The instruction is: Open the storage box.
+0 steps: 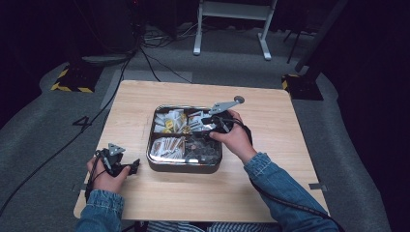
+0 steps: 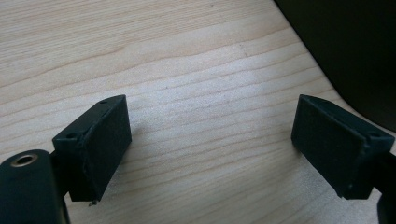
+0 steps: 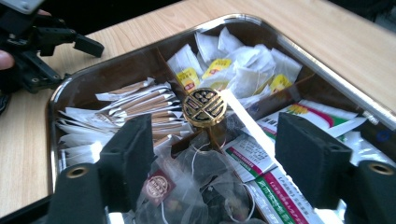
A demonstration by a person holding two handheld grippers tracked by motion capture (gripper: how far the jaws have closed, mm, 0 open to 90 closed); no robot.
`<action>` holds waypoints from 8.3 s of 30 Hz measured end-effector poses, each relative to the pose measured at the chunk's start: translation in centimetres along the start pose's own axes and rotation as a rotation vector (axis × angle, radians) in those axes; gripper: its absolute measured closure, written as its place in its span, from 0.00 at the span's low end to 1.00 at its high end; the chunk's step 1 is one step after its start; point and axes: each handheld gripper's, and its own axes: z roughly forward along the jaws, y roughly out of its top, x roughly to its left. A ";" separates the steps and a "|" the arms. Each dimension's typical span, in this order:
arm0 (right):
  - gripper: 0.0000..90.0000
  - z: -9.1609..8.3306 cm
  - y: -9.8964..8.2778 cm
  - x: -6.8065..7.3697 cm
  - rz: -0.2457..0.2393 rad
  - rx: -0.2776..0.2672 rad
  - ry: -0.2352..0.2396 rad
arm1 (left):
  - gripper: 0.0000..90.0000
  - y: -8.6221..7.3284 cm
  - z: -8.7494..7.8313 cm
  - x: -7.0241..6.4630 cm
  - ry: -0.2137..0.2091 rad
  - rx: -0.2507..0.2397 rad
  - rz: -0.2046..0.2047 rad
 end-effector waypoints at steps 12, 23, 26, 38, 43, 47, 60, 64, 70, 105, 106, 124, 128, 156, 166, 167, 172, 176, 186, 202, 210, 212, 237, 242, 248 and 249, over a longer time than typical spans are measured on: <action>0.31 4.0 0.7 0.1 -0.003 0.040 0.002 | 0.14 0.1 0.1 0.0 0.000 0.002 0.003; 0.48 5.8 0.5 0.4 -0.035 0.032 -0.022 | 0.14 0.1 0.1 0.0 -0.001 0.002 0.002; 0.52 6.1 0.5 0.5 -0.053 0.048 -0.030 | 0.14 0.1 0.1 -0.1 0.004 0.001 0.000; 0.55 6.7 0.6 0.7 -0.065 0.076 -0.062 | 0.14 0.2 0.1 -0.1 0.004 0.001 0.000; 0.61 6.7 0.6 0.7 -0.078 0.073 -0.052 | 0.14 0.2 0.1 0.0 0.004 0.002 0.002; 0.65 6.7 0.6 0.9 -0.086 0.069 -0.046 | 0.14 0.1 0.1 -0.1 0.003 0.001 -0.001; 0.66 6.6 0.5 1.3 -0.066 0.059 -0.069 | 0.14 0.2 0.1 -0.1 0.003 0.001 -0.001; 0.66 6.6 0.5 1.3 -0.057 0.056 -0.070 | 0.14 0.2 0.1 -0.1 0.003 0.001 -0.002; 0.66 6.6 0.5 1.3 -0.058 0.051 -0.072 | 0.14 0.2 0.1 -0.1 0.003 0.002 -0.002; 0.66 -0.6 3.5 1.2 -0.084 -0.096 -0.091 | 0.14 0.2 0.2 -0.1 -0.002 0.002 0.004; 0.66 -0.8 3.5 1.2 -0.084 -0.097 -0.093 | 0.14 0.2 0.2 -0.1 -0.002 0.002 0.004; 0.66 -5.2 1.8 -1.3 -0.062 -0.091 -0.140 | 0.14 0.4 0.3 0.1 -0.012 0.001 0.015; 0.66 -6.6 1.2 -2.2 -0.043 -0.089 -0.170 | 0.14 0.4 0.3 0.1 -0.012 0.001 0.015; 0.66 -11.6 -3.8 -8.3 0.102 -0.069 -0.292 | 0.14 0.4 0.3 0.1 -0.012 0.001 0.015; 0.66 -12.5 -6.2 -9.6 0.130 -0.045 -0.327 | 0.14 0.4 0.3 0.1 -0.012 0.001 0.015; 0.66 -12.6 -6.4 -9.6 0.129 -0.041 -0.330 | 0.14 0.4 0.3 0.1 -0.012 0.001 0.015; 0.66 -12.8 -7.4 -10.1 0.142 -0.029 -0.337 | 0.14 0.4 0.3 0.1 -0.012 0.001 0.015; 0.66 -12.9 -8.2 -10.5 0.159 -0.020 -0.342 | 0.14 0.4 0.3 0.1 -0.012 0.001 0.014; 0.66 -12.9 -10.3 -11.3 0.174 0.009 -0.347 | 0.14 0.3 0.3 0.1 -0.013 0.002 0.014; 0.66 -11.5 -14.4 -11.5 0.220 0.040 -0.343 | 0.14 0.3 0.3 0.0 -0.013 0.002 0.014; 0.66 -11.0 -16.0 -11.5 0.253 0.045 -0.340 | 0.14 0.3 0.3 0.0 -0.013 0.002 0.014; 0.66 -11.0 -16.3 -11.6 0.256 0.047 -0.343 | 0.14 0.4 0.3 0.1 -0.013 0.002 0.014; 0.54 -10.6 -17.1 -11.4 0.259 0.019 -0.379 | 0.14 0.4 0.3 0.0 -0.012 0.002 0.015; 0.47 -11.1 -16.6 -11.0 0.254 -0.021 -0.390 | 0.15 0.4 0.3 0.0 -0.011 0.002 0.019; 0.47 -11.6 -16.0 -10.5 0.241 -0.053 -0.397 | 0.18 0.4 0.2 -0.1 -0.016 -0.003 0.020; 0.47 -11.8 -15.8 -10.3 0.240 -0.062 -0.393 | 0.19 0.4 0.2 -0.2 -0.021 -0.006 0.019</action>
